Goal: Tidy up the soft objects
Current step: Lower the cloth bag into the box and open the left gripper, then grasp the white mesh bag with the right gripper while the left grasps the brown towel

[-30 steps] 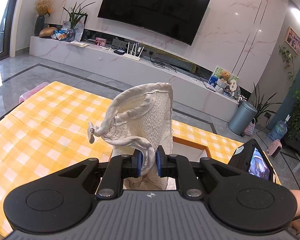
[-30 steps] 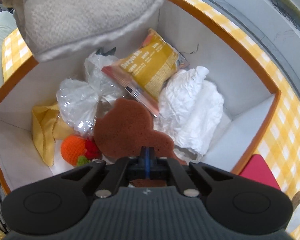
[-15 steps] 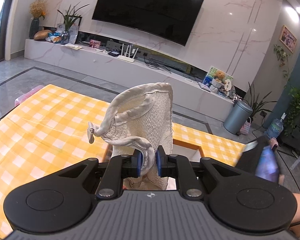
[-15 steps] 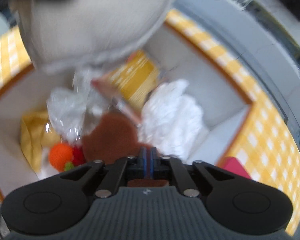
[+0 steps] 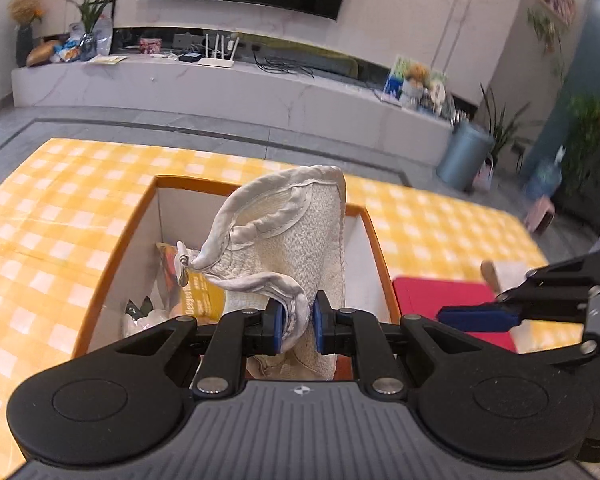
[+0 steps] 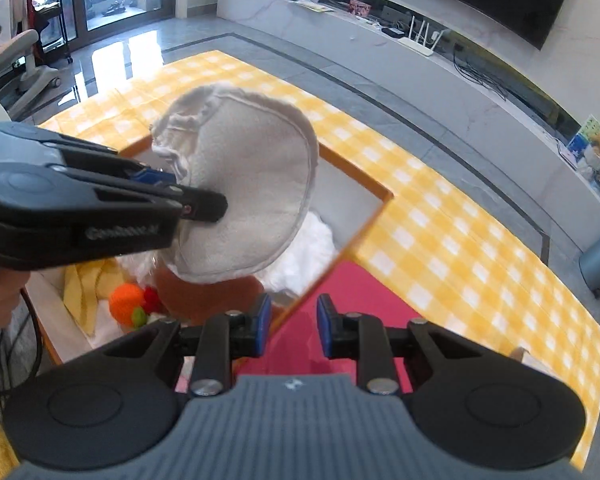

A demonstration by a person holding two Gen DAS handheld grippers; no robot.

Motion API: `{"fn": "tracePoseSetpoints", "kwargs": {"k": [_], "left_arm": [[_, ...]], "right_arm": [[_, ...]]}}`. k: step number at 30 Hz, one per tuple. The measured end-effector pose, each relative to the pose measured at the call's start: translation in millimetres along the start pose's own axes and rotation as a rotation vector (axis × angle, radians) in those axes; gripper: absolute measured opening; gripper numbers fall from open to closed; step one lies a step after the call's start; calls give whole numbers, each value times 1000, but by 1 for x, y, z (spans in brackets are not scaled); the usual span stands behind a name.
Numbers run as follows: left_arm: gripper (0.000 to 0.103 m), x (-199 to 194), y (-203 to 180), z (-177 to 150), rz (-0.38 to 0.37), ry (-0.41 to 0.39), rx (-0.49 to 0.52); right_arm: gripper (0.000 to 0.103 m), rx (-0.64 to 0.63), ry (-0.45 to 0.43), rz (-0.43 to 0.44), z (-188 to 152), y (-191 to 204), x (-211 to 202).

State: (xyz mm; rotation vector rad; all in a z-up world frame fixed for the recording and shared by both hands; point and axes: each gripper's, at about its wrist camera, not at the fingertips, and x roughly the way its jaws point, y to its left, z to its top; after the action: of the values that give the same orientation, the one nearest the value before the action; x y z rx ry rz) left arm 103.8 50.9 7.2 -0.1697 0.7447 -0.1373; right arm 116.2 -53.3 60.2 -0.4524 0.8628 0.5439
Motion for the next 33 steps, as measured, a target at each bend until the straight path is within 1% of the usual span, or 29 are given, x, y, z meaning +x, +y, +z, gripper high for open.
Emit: {"fn": "tracePoseSetpoints", "kwargs": {"k": [2,4,5,6,9,13,16,19,22,23,24,25,26,28,30,32,33], "left_arm": [[20,-3,-8,-3,43,-3,38],[20,0,-20,-9,93,8,92],[20,2,-26,-12,100,11,119],[20,7,-29,-14,97,20,133],[21,17,-34,-15,54,32,132],[21,26,-41,-14,94,36,156],[22,36,-40,-14,81,53,147],[22,45,-40,-12,79,52,141],[26,53,-41,-11,86,47,139],[34,54,-41,-12,109,39,140],[48,55,-44,-12,152,31,145],[56,56,-46,-12,193,34,155],[65,54,-48,-12,217,25,160],[71,47,-50,-12,219,-10,171],[81,40,-53,-13,224,-42,188],[84,34,-58,-13,241,-64,201],[87,31,-60,-13,250,-72,208]], "right_arm": [[23,4,0,-1,-5,-3,-2],[23,9,-9,-12,-9,-5,-2],[23,13,-12,-15,-10,-6,-2],[23,20,-14,-14,-12,-8,0],[23,42,-17,-13,-16,-13,0],[23,55,-26,-31,-21,-14,0],[23,60,-29,-26,-25,-16,-2],[23,60,-35,-32,-28,-18,-2],[23,66,-37,-25,-30,-20,-4],[23,67,-39,-27,-30,-21,-4],[23,68,-39,-28,-31,-21,-5],[23,68,-40,-27,-32,-22,-5],[23,71,-44,-27,-33,-23,-6],[23,78,-49,-25,-34,-25,-7],[23,88,-57,-27,-36,-28,-10],[23,99,-69,-28,-39,-32,-13],[26,107,-77,-28,-41,-35,-16]]}}
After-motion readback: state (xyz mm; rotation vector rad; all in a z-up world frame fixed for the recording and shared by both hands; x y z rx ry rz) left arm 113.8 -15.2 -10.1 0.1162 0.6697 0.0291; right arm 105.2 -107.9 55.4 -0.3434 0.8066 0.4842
